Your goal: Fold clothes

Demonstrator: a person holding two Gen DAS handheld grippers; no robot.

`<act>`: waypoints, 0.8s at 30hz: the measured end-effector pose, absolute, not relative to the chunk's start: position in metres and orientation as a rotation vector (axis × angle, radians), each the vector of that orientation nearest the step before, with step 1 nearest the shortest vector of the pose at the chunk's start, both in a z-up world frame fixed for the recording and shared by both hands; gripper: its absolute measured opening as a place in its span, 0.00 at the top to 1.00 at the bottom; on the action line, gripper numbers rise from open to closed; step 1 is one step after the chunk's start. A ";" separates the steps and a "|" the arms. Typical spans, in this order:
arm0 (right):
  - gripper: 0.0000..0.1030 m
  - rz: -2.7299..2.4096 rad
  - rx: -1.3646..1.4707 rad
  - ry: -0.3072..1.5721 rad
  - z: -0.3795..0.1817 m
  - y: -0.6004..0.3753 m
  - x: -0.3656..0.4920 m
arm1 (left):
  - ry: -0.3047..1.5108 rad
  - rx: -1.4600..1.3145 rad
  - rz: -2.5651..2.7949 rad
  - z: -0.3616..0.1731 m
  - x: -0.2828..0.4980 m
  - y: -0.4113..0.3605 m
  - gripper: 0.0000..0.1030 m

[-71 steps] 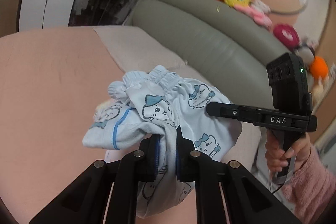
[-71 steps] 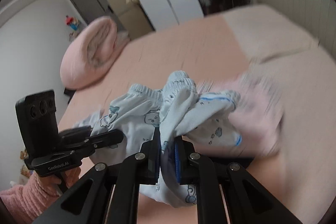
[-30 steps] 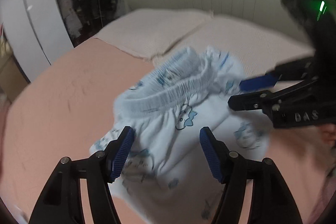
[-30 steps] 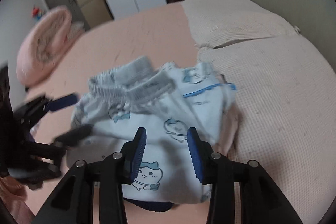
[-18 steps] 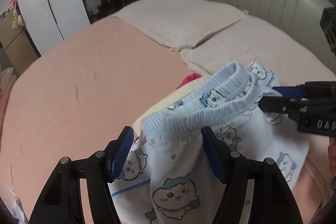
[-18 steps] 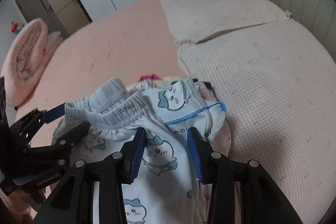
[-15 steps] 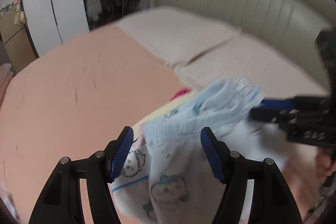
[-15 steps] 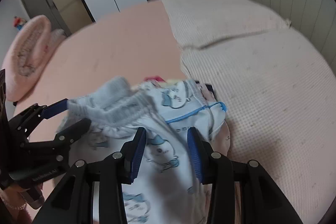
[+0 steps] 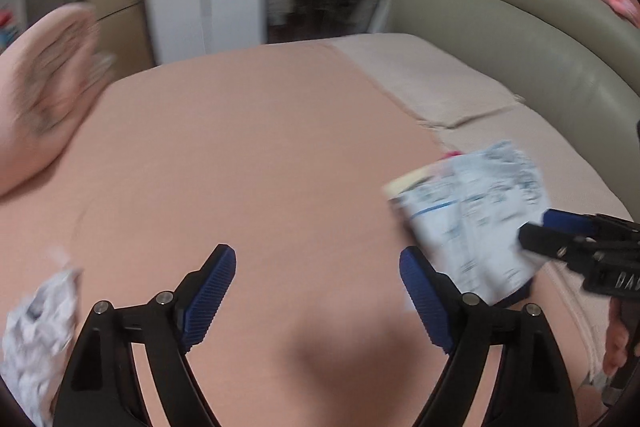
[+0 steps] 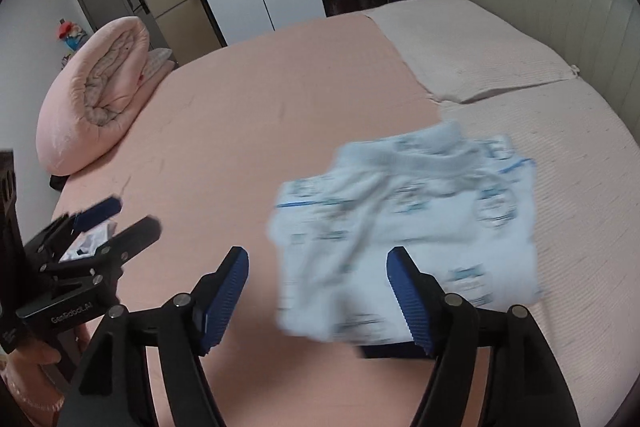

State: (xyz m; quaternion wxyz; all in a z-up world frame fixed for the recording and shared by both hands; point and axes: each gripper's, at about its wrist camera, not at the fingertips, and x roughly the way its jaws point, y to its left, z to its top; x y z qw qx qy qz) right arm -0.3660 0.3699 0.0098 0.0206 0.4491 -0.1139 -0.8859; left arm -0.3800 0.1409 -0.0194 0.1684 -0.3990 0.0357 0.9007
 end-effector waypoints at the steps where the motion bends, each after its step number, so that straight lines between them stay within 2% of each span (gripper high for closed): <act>1: 0.30 -2.737 1.389 -0.361 0.005 0.355 -0.366 | 0.080 -1.158 2.582 -0.025 -0.378 0.122 0.16; 5: 0.26 -2.686 1.396 -0.327 -0.011 0.298 -0.363 | -0.022 -1.262 2.651 -0.045 -0.370 0.045 0.09; 10: 0.24 -2.649 1.382 -0.173 -0.019 0.227 -0.359 | -0.130 -1.310 2.752 -0.043 -0.367 -0.024 0.03; 11: 0.17 -2.639 1.381 -0.163 -0.019 0.217 -0.358 | -0.142 -1.301 2.760 -0.040 -0.367 -0.028 0.00; 12: 0.05 -2.619 1.389 -0.159 -0.019 0.206 -0.357 | -0.153 -1.278 2.769 -0.034 -0.365 -0.034 0.00; 13: 0.00 -2.599 1.394 -0.154 -0.019 0.196 -0.356 | -0.153 -1.262 2.772 -0.029 -0.362 -0.038 0.00; 24: 0.00 -2.650 1.262 -0.028 0.035 0.157 -0.288 | -0.096 -1.129 2.852 0.039 -0.277 -0.052 0.00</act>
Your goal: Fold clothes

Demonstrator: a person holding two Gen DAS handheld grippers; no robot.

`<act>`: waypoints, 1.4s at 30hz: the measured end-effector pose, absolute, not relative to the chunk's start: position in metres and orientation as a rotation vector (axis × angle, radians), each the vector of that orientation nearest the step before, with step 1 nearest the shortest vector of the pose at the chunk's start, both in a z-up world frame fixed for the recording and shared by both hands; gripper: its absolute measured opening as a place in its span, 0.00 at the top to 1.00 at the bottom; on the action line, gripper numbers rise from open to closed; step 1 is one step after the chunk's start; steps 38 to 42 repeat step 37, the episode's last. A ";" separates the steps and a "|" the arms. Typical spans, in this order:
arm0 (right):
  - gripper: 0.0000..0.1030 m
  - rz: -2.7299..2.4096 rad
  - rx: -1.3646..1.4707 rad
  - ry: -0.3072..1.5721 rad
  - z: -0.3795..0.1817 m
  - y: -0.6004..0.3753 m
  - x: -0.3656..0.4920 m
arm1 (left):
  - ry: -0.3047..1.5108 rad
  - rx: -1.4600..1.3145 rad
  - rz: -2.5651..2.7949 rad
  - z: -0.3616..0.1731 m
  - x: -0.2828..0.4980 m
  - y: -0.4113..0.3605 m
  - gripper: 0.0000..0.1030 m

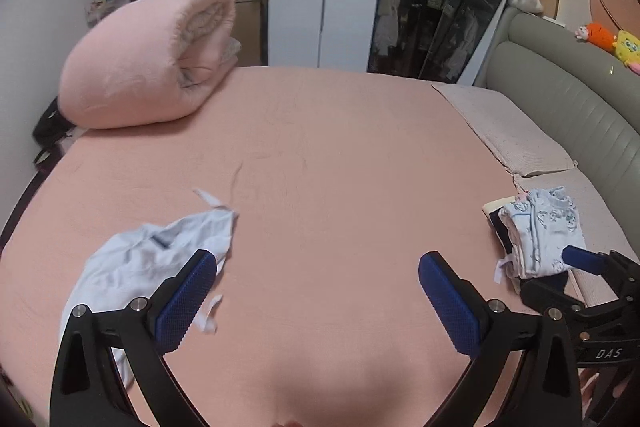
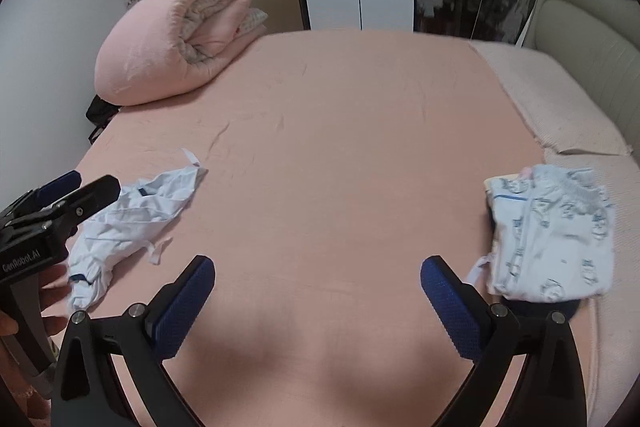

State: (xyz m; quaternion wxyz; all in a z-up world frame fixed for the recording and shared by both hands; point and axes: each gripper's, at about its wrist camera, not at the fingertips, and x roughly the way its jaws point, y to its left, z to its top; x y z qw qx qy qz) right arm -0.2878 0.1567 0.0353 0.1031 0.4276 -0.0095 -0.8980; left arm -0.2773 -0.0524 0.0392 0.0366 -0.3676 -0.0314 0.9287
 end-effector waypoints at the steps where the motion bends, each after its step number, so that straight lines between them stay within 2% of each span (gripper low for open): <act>1: 0.00 -2.652 1.247 -0.028 0.040 0.157 -0.275 | -0.106 -1.133 2.859 0.041 -0.265 -0.053 0.00; 8: 0.00 -2.639 1.180 -0.077 0.049 0.163 -0.183 | -0.091 -1.201 2.882 0.035 -0.178 -0.053 0.00; 14: 0.00 -2.687 1.185 -0.033 0.038 0.166 -0.103 | -0.059 -1.214 2.867 0.031 -0.111 -0.044 0.00; 19: 0.00 -2.755 1.216 -0.127 0.023 0.177 -0.047 | -0.165 -1.194 2.866 0.023 -0.057 -0.037 0.00; 21: 0.00 -2.756 1.226 -0.117 0.017 0.177 -0.031 | -0.208 -1.201 2.851 0.015 -0.039 -0.035 0.00; 23: 0.00 -2.758 1.223 -0.064 0.013 0.175 -0.018 | -0.174 -1.228 2.831 0.005 -0.024 -0.031 0.00; 25: 0.00 -2.753 1.225 -0.008 0.007 0.171 -0.006 | -0.136 -1.252 2.828 -0.003 -0.014 -0.025 0.00; 29: 0.00 -2.704 1.267 -0.089 -0.006 0.175 0.002 | -0.149 -1.297 2.812 -0.018 -0.005 -0.023 0.00; 32: 0.00 -2.712 1.276 -0.079 -0.011 0.176 0.007 | -0.148 -1.301 2.808 -0.024 -0.003 -0.019 0.00; 42: 0.00 -2.700 1.282 -0.073 -0.014 0.180 0.010 | -0.137 -1.254 2.814 -0.021 0.001 -0.013 0.00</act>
